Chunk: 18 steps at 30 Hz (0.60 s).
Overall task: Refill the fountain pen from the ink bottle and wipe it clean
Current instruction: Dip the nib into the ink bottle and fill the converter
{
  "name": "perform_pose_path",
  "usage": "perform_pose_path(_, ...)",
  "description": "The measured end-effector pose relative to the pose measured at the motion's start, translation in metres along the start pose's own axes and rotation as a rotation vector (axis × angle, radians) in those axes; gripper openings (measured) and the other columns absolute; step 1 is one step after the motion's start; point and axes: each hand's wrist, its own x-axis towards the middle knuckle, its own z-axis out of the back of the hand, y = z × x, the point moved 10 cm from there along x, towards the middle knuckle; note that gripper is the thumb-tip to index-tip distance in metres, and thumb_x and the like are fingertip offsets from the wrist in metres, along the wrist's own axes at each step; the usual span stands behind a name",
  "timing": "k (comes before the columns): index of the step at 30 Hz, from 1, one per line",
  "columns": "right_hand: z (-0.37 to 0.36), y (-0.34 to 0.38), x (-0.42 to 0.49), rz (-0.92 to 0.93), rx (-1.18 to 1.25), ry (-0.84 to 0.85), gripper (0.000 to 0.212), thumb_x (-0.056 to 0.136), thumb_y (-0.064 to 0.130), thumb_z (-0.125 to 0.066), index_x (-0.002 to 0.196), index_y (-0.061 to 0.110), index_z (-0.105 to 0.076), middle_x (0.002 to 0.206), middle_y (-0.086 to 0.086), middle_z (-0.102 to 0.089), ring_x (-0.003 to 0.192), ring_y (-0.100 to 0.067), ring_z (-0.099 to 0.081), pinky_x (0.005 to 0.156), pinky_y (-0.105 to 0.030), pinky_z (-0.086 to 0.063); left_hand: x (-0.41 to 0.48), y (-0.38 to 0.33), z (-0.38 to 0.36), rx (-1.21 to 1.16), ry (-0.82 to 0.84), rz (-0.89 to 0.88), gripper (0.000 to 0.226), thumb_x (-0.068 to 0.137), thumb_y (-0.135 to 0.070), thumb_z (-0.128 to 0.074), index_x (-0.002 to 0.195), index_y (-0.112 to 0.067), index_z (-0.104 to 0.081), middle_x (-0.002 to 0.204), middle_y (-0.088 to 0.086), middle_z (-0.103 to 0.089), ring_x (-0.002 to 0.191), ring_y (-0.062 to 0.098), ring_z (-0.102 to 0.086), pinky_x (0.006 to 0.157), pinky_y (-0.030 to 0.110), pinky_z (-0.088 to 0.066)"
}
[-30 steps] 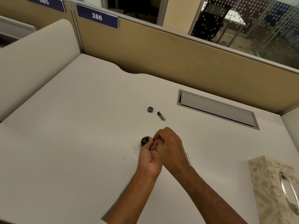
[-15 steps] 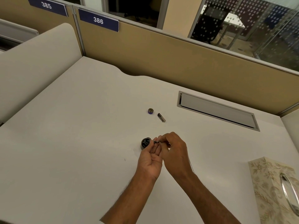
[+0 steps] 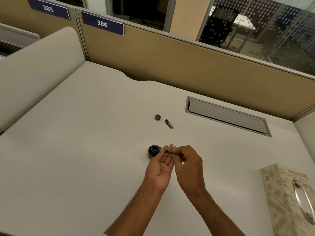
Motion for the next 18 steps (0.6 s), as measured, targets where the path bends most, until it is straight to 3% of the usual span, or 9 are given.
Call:
perform_pose_path(6,0.005,-0.016,-0.013,-0.081,0.029,-0.032,0.034,0.089,-0.008,-0.064,0.085,0.026,-0.068,0.088,0.011,-0.068,0.087,-0.002,-0.065,0.076,-0.01,-0.051,-0.005,0.001,0.007,0.103,-0.017,-0.015,0.025,0.103,-0.013,-0.056,0.124,-0.001,-0.064,0.11,0.019,-0.079,0.096,0.029,-0.079,0.086,0.042,-0.063)
perform_pose_path(12,0.01,-0.029,-0.03,-0.203,0.103,-0.064,0.037,0.088,-0.006,-0.067,0.081,0.031,-0.067,0.087,0.011,-0.07,0.087,-0.002,-0.066,0.072,-0.007,-0.051,-0.02,-0.003,0.007,0.233,-0.036,-0.098,0.029,0.101,-0.015,-0.062,0.128,-0.005,-0.064,0.113,0.018,-0.079,0.101,0.028,-0.078,0.072,0.034,-0.065)
perform_pose_path(18,0.019,-0.039,-0.053,-0.347,0.258,-0.085,0.024,0.086,-0.003,-0.069,0.085,0.021,-0.074,0.082,0.009,-0.074,0.08,-0.013,-0.072,0.077,-0.028,-0.061,-0.04,-0.005,-0.004,0.387,-0.004,-0.15,0.027,0.095,-0.017,-0.068,0.12,-0.007,-0.071,0.111,0.018,-0.079,0.102,0.03,-0.078,0.076,0.035,-0.065)
